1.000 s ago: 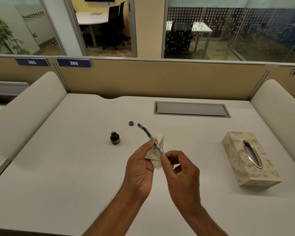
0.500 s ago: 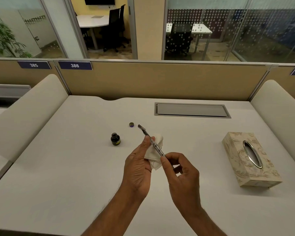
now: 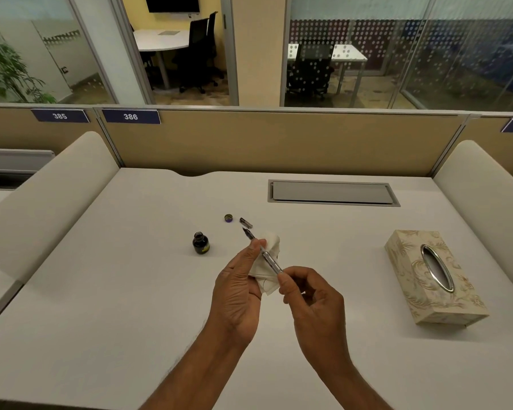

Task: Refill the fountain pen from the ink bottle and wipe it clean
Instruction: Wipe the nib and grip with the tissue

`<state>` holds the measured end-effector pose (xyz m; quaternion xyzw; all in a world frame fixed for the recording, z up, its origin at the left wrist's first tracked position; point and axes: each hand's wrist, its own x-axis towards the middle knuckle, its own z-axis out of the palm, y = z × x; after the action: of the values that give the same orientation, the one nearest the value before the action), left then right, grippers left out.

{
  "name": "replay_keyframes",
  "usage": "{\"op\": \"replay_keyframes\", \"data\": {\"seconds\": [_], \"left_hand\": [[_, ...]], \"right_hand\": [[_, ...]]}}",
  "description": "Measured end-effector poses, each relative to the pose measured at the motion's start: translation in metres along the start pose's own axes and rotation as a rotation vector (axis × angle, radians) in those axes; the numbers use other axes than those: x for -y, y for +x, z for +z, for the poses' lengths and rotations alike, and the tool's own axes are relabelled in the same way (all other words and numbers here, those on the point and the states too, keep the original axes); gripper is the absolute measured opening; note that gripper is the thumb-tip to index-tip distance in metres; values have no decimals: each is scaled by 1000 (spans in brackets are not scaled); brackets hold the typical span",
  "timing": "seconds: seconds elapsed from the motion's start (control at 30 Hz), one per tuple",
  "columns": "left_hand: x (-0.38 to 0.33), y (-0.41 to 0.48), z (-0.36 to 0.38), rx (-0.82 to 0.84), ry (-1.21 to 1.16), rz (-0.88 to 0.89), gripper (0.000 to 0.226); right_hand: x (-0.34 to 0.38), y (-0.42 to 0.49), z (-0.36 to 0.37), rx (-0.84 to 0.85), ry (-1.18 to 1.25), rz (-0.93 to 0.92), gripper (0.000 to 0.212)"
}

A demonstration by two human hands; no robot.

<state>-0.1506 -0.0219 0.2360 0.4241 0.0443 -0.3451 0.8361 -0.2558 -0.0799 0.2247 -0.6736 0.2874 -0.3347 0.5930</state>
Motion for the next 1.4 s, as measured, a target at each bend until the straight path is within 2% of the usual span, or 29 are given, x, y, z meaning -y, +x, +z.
{"op": "replay_keyframes", "data": {"seconds": [0.1,0.2,0.3,0.43,0.5,0.73,0.87,1.07,1.17,1.33,1.4], "left_hand": [[0,-2,1,11,-16,-14,24],[1,-4,1,23,-29,-28,29],[2,-5,1,16,-41,-32,36],[-1,-4,-2,4,-66,-33,37],[-2,-3,-6,12,-68,-36,36],[-3,1,-18,-16,-86,-30,54],[-8,3,-25,-27,-82,-16,49],[-14,7,-32,-66,-104,-10,50],[-17,9,-36,-62,-105,-9,44],[-18,12,-40,-63,-107,-13,44],[-21,12,-40,-73,-119,-16,47]], "right_hand": [[3,2,-3,22,74,57,5],[3,2,-3,9,54,54,9],[3,0,0,0,39,26,3],[3,-1,5,13,-6,4,11],[2,0,9,13,-9,5,3],[1,0,22,35,-56,-17,14],[1,2,30,50,-73,-22,5],[0,3,44,69,-95,-8,16],[-1,5,47,85,-96,-13,5],[0,7,55,92,-119,-12,10],[-1,8,58,85,-124,-13,19]]}}
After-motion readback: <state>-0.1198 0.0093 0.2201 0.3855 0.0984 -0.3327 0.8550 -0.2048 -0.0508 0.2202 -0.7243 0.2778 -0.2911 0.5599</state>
